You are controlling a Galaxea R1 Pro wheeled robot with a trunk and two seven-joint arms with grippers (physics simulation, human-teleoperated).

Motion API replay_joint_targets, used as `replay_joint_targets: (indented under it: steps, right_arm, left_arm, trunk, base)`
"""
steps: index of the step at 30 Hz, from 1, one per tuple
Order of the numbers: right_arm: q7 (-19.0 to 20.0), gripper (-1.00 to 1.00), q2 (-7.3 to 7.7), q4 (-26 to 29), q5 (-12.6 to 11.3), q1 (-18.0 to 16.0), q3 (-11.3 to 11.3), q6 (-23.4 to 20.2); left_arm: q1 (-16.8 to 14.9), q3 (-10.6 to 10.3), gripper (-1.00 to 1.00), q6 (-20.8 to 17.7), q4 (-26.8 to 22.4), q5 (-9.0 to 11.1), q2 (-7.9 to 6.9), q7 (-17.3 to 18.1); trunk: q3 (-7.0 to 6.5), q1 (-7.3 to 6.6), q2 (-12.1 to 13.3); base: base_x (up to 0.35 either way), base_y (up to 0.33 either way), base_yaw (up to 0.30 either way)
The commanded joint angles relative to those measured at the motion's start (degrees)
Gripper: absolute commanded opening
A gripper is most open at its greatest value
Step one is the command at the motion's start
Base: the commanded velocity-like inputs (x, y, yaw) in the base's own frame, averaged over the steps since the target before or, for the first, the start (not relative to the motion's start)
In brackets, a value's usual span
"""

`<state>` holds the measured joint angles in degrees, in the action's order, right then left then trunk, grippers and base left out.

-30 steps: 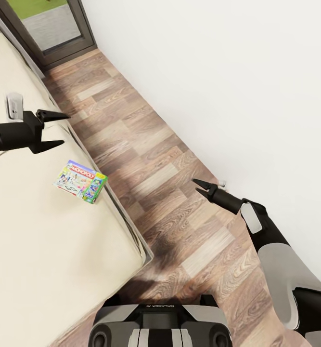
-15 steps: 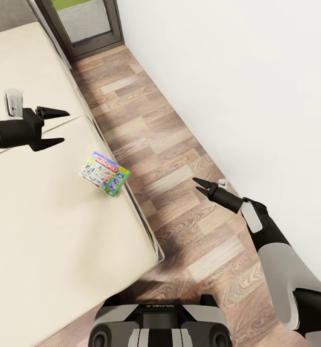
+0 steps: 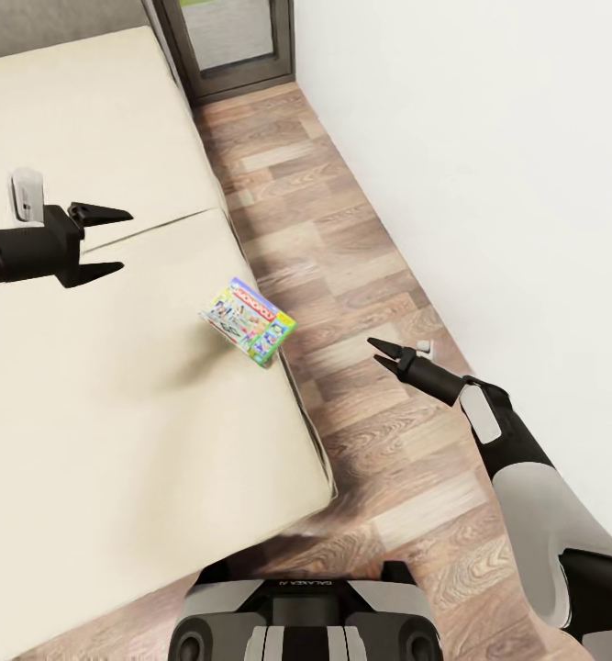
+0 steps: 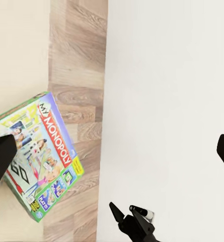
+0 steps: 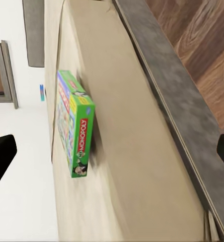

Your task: Put all the toys in the child's room - the three board games (two on the bed and one on the table), the two jigsaw puzzles on the table, and the tennis ball on the table - inside the toy box on the table in the child's room.

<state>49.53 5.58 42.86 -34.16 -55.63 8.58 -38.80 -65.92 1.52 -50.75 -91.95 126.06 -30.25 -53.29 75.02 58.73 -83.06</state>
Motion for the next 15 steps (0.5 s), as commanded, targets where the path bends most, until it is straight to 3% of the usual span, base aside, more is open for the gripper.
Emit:
replay_joint_targets:
  steps: [1, 9, 15]
  right_arm:
    - [0.1, 1.0, 0.01, 0.0, -0.2, 0.0, 0.1, -0.4]
    - [1.7, 1.0, 0.06, 0.9, -0.2, 0.1, 0.0, -0.5]
    - [2.8, 1.0, -0.01, 1.4, -0.1, 0.1, 0.0, -0.5]
  left_arm:
    - [-0.1, 0.0, 1.0, -0.1, 0.0, 0.5, 0.02, -0.6]
    - [-0.1, 0.0, 1.0, -0.1, 0.0, 0.4, 0.05, -0.6]
    - [0.0, 0.0, 1.0, -0.1, 0.0, 0.5, 0.03, -0.6]
  trunk:
    - [0.02, 0.0, 0.0]
    - [0.02, 0.0, 0.0]
    - [0.02, 0.0, 0.0]
  base:
    - [0.0, 0.0, 0.293]
    - [0.0, 0.0, 0.277]
    - [0.0, 0.0, 0.145]
